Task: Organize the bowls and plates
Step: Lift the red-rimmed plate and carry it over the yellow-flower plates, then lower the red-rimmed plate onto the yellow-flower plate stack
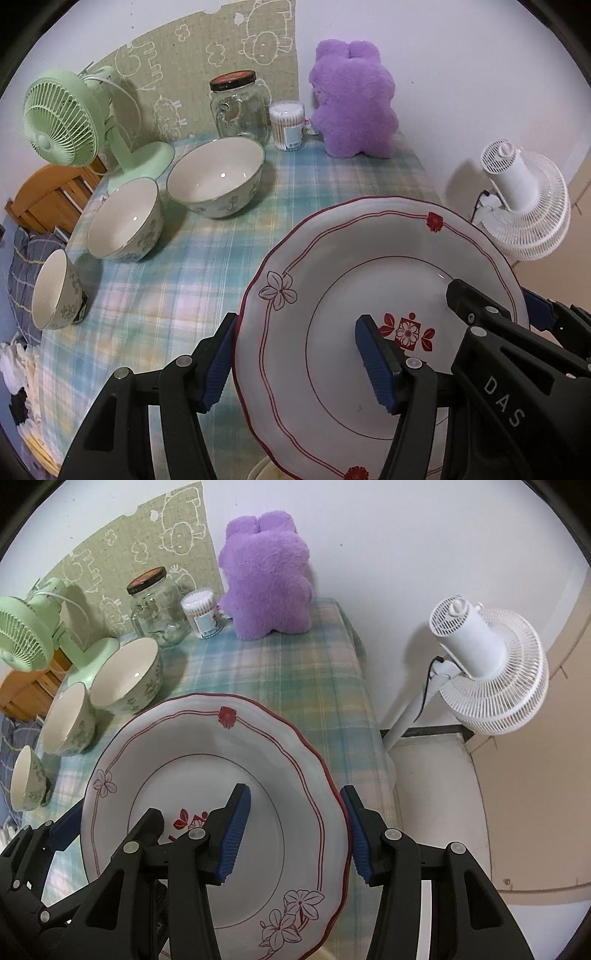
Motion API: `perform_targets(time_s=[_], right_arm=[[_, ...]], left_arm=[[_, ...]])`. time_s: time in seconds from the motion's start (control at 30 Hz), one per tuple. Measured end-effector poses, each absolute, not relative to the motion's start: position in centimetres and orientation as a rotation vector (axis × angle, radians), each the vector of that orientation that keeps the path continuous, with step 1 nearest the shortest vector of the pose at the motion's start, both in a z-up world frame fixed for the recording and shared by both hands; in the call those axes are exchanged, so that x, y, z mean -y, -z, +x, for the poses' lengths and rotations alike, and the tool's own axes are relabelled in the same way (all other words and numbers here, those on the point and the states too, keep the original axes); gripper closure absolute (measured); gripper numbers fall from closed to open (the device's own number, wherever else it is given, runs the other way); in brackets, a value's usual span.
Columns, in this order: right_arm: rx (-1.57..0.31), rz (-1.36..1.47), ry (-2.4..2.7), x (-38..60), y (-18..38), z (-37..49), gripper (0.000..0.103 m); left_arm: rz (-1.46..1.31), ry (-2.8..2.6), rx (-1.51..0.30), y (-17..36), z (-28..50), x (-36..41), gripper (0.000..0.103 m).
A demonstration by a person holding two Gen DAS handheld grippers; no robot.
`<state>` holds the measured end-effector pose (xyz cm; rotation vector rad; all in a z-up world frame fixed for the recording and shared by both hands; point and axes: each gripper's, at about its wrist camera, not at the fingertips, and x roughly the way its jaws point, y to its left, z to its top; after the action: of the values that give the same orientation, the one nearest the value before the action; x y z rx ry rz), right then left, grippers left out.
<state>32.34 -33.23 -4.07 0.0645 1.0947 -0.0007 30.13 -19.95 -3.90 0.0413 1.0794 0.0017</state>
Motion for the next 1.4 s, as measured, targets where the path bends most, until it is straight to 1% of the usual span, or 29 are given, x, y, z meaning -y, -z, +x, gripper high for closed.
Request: perform_targets(time_s=[0.33, 0.7, 1.07, 1.4], right_arm=[[-1.124, 0.059, 0.048, 32.4, 3.5, 27.2, 0.05], [-1.189, 0.071, 0.124, 32.8, 5.2, 21.1, 0.05], [-1.254, 0.073, 0.178, 33.3, 7.6, 17.8, 0.05], [-1.294, 0.092, 0.223, 34.3, 9.0, 16.7, 0.05]], left_arm=[[0.051, 0.063, -1.114, 4.0, 25.6, 19.2, 0.038], [0.074, 0.139, -1.182, 6.1, 20.8, 19.7, 0.038], [0.083, 0.186, -1.243, 8.6, 18.2, 20.5, 0.038], [0.148, 0.187, -1.225, 9.3, 17.3, 22.0, 0.038]])
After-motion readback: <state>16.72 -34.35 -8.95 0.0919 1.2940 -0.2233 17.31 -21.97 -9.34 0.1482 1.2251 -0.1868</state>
